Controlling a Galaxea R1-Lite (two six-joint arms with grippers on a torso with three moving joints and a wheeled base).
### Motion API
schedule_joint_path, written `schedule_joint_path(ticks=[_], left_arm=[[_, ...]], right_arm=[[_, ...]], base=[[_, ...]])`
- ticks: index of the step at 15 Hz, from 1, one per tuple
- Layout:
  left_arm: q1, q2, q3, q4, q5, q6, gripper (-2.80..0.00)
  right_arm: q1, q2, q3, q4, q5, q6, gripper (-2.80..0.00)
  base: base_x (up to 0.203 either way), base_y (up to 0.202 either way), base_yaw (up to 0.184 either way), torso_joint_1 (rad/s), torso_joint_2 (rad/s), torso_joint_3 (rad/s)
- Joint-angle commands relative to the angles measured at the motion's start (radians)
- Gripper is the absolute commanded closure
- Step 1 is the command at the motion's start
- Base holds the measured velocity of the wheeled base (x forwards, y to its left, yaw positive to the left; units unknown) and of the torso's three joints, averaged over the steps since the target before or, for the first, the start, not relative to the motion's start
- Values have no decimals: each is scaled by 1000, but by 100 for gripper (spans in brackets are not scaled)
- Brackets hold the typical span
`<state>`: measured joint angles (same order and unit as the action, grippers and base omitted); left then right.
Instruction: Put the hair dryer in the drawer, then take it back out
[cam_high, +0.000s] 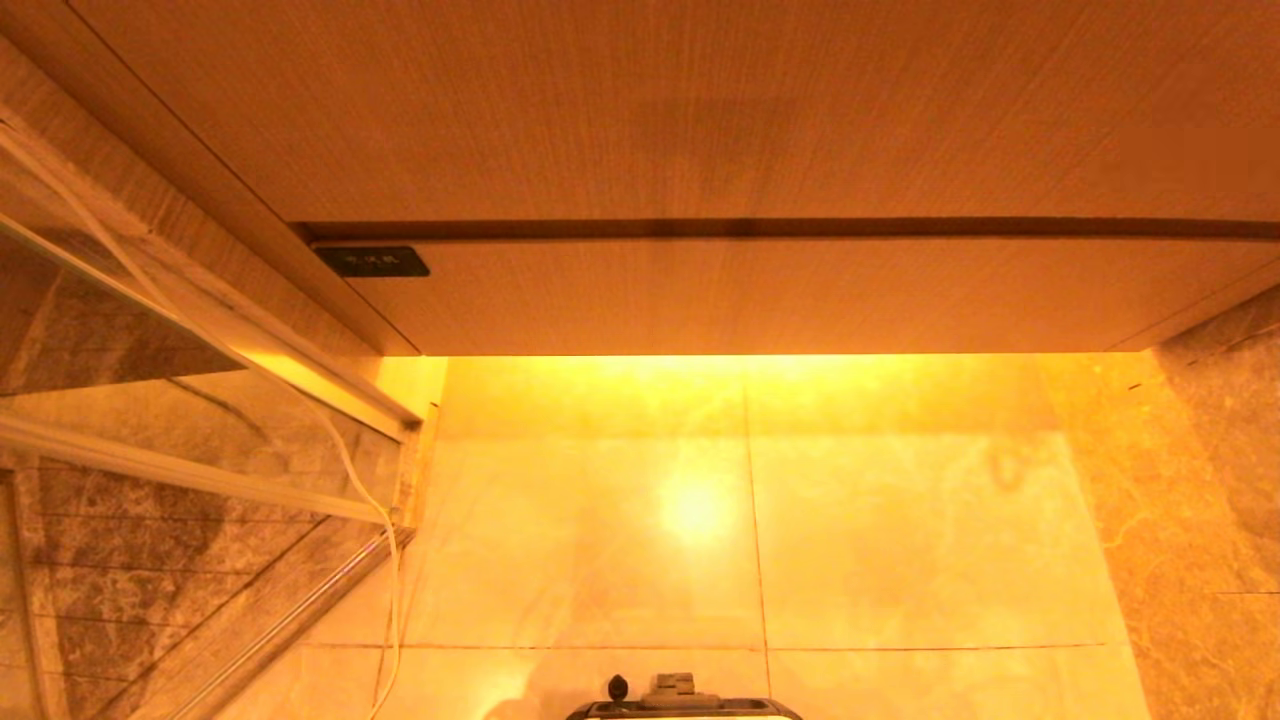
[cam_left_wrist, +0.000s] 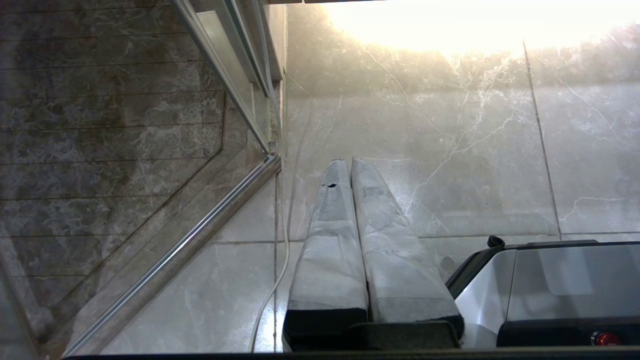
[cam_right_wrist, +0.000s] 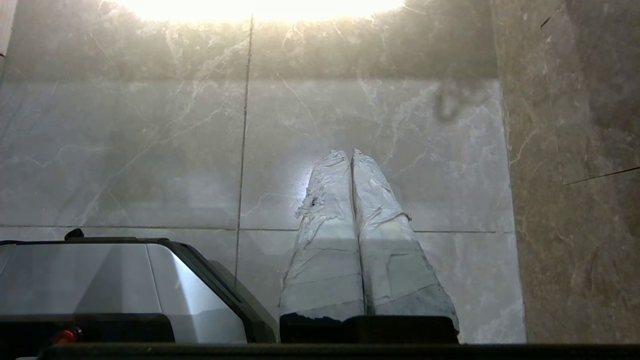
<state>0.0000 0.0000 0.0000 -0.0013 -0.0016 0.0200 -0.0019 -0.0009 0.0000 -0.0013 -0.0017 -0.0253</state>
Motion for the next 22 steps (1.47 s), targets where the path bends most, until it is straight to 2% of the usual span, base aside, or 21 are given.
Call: schedule_joint_path(ticks=[1,22], left_arm=[[0,0,2,0,0,0,0],[0,0,2,0,0,0,0]], right_arm=[[0,2,0,0,0,-1,0],[0,2,0,1,0,-5,0]], base=[[0,0,0,0,0,0],[0,0,0,0,0,0]])
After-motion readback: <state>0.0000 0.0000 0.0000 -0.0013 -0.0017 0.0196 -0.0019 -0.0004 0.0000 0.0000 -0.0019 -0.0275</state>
